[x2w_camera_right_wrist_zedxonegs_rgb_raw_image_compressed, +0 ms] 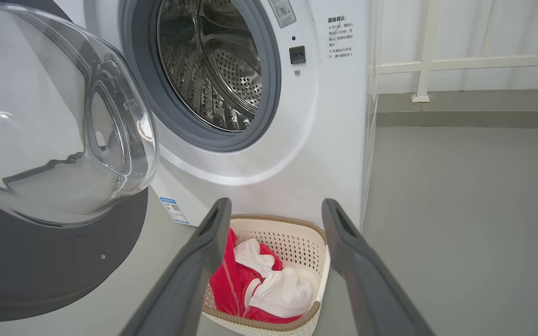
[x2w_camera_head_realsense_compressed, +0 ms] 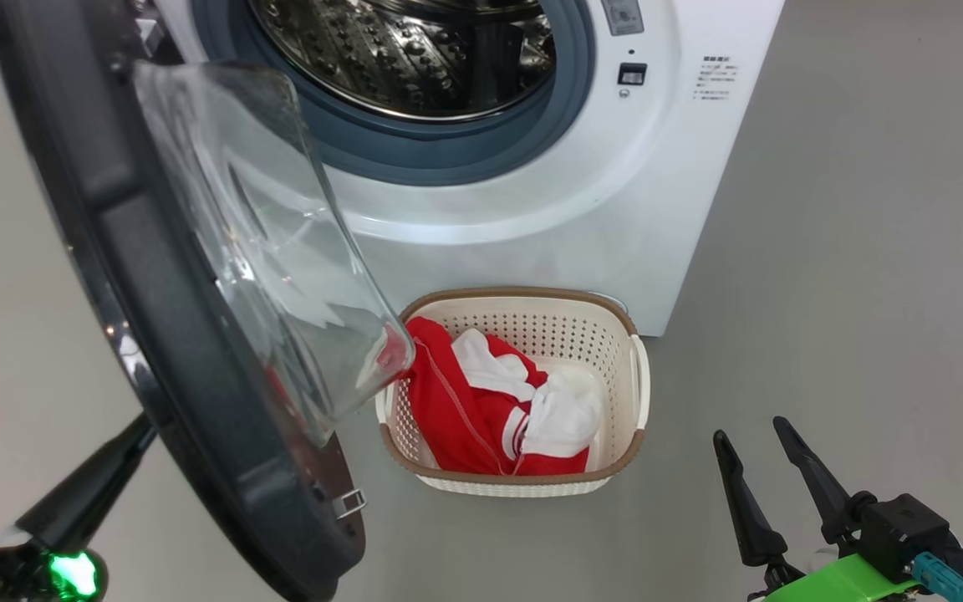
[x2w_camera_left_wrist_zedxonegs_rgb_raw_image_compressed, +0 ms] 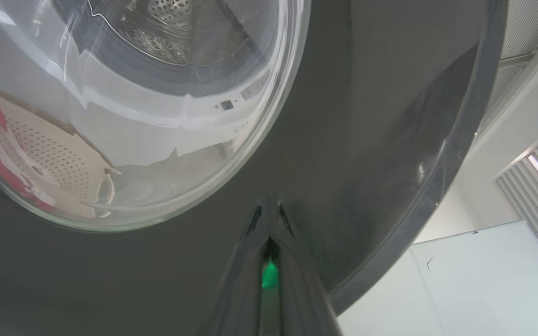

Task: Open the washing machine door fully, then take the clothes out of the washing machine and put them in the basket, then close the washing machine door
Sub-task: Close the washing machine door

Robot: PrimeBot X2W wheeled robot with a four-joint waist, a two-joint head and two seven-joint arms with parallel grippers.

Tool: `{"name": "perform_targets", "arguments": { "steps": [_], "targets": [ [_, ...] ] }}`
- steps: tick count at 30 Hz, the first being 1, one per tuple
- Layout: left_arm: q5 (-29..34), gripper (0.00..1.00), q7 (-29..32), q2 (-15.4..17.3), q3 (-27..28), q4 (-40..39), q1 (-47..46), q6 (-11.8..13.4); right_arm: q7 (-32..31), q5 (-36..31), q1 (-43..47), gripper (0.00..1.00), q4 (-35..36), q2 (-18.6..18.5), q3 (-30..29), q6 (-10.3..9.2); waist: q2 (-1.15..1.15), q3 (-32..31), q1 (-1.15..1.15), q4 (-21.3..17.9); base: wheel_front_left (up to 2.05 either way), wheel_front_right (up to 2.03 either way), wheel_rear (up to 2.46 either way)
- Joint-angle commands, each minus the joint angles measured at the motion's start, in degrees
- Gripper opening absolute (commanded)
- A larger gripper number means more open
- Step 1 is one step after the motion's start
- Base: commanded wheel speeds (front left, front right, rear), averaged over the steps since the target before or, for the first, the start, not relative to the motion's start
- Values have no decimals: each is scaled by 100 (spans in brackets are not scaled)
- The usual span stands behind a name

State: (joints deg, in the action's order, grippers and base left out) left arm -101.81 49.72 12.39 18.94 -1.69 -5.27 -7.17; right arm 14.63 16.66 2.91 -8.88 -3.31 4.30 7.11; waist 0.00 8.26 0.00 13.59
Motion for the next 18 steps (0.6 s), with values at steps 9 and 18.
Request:
{"name": "perform_targets", "arguments": {
  "steps": [9,18],
  "targets": [
    [465,0,437,-308,333,-347,-508,-32,37,-27,-305,100,175,-4,91,37,0,182,0,-245,0,0,0],
    [843,0,517,-708,182,-672,-853,-32,37,-28,-408,100,204,29,37,37,0,335,0,-411,0,0,0]
  ]
}}
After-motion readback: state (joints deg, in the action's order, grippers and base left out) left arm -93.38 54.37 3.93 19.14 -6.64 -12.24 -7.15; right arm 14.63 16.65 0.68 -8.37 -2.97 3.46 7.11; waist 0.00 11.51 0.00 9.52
